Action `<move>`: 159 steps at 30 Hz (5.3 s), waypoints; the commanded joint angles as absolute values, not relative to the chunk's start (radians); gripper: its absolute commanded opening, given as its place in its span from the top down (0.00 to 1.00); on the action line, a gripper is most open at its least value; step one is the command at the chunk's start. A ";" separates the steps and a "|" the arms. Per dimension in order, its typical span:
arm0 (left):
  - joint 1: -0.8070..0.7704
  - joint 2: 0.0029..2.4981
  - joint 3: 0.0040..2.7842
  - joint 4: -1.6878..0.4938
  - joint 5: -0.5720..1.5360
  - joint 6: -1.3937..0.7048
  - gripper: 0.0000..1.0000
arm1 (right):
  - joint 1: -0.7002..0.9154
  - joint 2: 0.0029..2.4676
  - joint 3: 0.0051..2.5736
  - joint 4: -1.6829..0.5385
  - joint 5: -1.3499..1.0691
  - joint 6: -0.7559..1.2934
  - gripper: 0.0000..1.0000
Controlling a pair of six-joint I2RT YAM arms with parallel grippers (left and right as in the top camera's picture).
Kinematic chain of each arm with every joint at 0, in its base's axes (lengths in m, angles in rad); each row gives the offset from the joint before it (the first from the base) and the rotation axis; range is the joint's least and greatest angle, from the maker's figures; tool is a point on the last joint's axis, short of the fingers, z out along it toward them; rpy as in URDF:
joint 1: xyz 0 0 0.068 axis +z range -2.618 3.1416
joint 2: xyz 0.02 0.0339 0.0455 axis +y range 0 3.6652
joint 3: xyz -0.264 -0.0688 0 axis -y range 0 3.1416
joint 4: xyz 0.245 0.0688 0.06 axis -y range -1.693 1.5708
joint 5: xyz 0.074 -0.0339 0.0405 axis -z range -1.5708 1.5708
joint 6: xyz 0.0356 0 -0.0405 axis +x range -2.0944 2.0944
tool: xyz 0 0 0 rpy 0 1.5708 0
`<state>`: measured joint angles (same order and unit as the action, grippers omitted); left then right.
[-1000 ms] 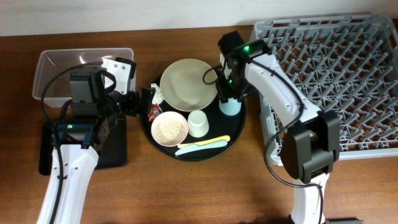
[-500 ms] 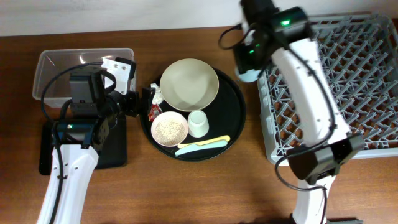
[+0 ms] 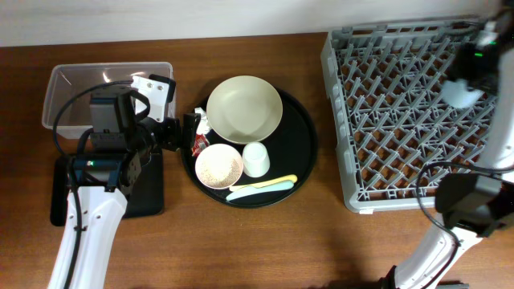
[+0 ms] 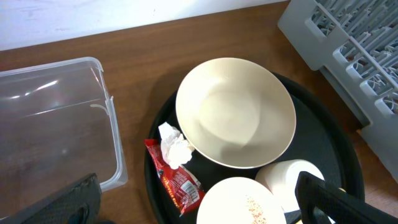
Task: Sort waste into correct bins and load items into the dishwasher rack
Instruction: 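Carry the light-blue cup right and lower it into the dish rack, then release the cup in the rack and move right gripper to white cup, then grasp the white cup on the black tray with the right gripper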
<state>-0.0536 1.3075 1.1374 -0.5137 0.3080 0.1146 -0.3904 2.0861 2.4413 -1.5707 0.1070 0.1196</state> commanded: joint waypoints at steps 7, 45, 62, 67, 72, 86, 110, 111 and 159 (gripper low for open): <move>-0.056 1.313 1.157 -0.515 0.326 0.113 0.00 | -0.478 2.067 2.449 -1.578 0.063 0.113 0.35; -0.056 1.313 1.157 -0.517 0.326 0.113 0.00 | -0.478 2.152 2.133 -1.361 0.060 0.113 0.35; -0.057 1.313 1.157 -0.517 0.327 0.113 0.00 | -0.478 2.152 2.053 -1.276 0.030 0.113 0.34; -0.057 1.313 1.157 -0.517 0.327 0.113 0.00 | -0.478 2.156 2.053 -1.257 0.030 0.113 0.34; -0.057 1.313 1.157 -0.518 0.331 0.113 0.00 | -0.478 2.168 2.052 -1.260 0.030 0.113 0.22; -0.056 1.313 1.157 -0.517 0.330 0.113 0.00 | -0.474 2.053 2.194 -1.385 -0.150 0.038 0.05; -0.056 1.307 1.157 -0.530 0.024 0.112 0.00 | 0.602 2.182 2.215 -1.517 -0.067 -0.044 0.14; -0.056 1.305 1.157 -0.538 -0.007 0.103 0.00 | 0.623 2.202 2.215 -1.523 -0.040 -0.036 0.14; 0.160 1.172 1.157 -0.668 -0.120 -0.131 0.00 | 0.655 2.313 2.077 -1.390 -0.064 0.043 0.17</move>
<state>0.1566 1.1744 1.1412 -0.6666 -0.1310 -0.1181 0.6579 2.3123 2.1044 -1.3941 -0.0505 0.0341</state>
